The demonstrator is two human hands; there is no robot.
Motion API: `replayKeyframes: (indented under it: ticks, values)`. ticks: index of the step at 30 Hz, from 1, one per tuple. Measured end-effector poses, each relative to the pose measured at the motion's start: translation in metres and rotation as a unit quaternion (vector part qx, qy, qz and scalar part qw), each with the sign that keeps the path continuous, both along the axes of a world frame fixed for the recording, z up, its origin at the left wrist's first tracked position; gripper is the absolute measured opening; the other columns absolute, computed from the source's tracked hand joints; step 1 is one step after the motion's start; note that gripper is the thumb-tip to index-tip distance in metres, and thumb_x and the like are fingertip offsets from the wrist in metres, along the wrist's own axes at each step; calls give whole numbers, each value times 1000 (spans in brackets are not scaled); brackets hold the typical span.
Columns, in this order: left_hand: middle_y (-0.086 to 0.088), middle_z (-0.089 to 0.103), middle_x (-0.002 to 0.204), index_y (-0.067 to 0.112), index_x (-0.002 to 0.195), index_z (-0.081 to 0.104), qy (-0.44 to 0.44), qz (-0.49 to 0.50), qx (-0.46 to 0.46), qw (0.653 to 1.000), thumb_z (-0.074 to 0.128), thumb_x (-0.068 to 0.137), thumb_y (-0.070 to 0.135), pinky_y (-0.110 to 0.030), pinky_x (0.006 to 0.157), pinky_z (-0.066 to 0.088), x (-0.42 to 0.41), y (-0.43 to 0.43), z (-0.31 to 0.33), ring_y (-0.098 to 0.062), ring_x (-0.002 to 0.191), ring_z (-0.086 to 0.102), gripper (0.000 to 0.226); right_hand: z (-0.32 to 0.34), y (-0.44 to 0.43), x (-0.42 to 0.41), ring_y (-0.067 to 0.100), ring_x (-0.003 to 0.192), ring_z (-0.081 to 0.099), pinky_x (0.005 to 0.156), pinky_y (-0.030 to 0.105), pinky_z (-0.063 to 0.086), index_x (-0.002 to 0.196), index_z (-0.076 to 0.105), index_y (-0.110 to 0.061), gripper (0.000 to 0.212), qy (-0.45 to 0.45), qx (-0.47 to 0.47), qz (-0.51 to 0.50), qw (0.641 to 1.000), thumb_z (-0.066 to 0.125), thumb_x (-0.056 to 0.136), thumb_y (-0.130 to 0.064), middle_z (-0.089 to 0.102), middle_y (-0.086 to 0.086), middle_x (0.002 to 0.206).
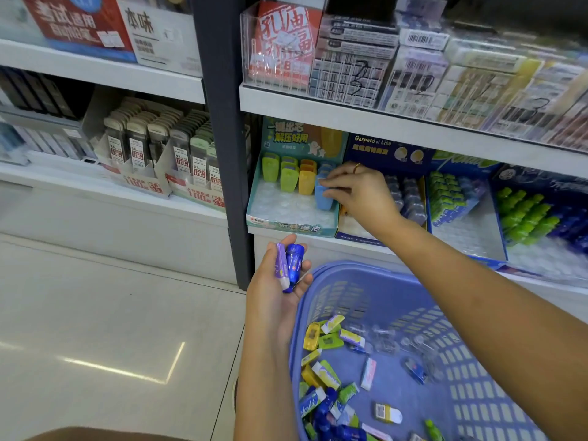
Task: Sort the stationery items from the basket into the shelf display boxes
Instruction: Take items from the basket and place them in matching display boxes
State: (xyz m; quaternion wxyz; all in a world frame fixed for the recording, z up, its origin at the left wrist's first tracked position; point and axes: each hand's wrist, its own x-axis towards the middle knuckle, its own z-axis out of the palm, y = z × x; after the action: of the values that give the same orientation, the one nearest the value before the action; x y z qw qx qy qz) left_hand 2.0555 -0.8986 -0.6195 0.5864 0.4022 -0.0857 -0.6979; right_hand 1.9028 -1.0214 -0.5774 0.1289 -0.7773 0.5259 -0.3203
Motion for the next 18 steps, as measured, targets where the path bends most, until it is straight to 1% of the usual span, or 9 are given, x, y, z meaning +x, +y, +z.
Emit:
replayKeyframes:
  ticks: [2, 4, 9, 12, 15, 18]
  values:
    - [-9, 73, 98, 12, 105, 71, 12, 3, -4, 1000, 45, 99, 34, -22, 53, 53, 1, 0, -1, -12, 65, 64, 35, 2, 0, -1, 23, 99, 62, 92, 24, 47, 98, 73, 1, 21, -43, 8, -14, 999, 72, 77, 0, 68, 15, 102]
    - [-9, 73, 98, 11, 107, 70, 17, 3, -8, 1000, 45, 99, 33, -21, 53, 53, 1, -1, -2, -13, 65, 63, 35, 4, -1, -2, 23, 97, 63, 92, 28, 48, 95, 74, 1, 19, -41, 12, -8, 999, 73, 76, -1, 69, 14, 100]
    - [-10, 72, 100, 10, 110, 68, 26, -6, -3, 1000, 44, 99, 34, -21, 52, 52, -3, -2, -5, -13, 65, 62, 36, 4, -4, -3, 21, 97, 59, 90, 23, 45, 95, 73, 4, 19, -7, 4, 21, 1000, 72, 77, -1, 66, 18, 102]
    - [-11, 71, 101, 9, 110, 68, 43, -7, -2, 999, 44, 99, 33, -21, 52, 52, -3, -2, -6, -13, 63, 62, 36, 2, -6, -4, 27, 100, 60, 92, 32, 46, 95, 72, 4, 17, 21, -7, 22, 1000, 70, 79, -2, 65, 20, 104]
    - [-12, 71, 101, 9, 109, 68, 56, -4, 3, 998, 45, 99, 33, -21, 52, 53, -4, -3, -7, -14, 63, 61, 36, 3, -9, -4, 30, 100, 60, 92, 34, 46, 95, 71, 4, 17, 67, -10, 34, 997, 69, 80, -3, 65, 20, 105]
    - [-13, 71, 102, 8, 109, 68, 60, -3, 9, 998, 45, 98, 33, -21, 53, 54, -5, -4, -9, -14, 64, 61, 36, 5, -8, -5, 30, 101, 60, 92, 39, 46, 97, 70, 6, 17, 111, -3, 48, 993, 67, 83, -4, 63, 19, 107]
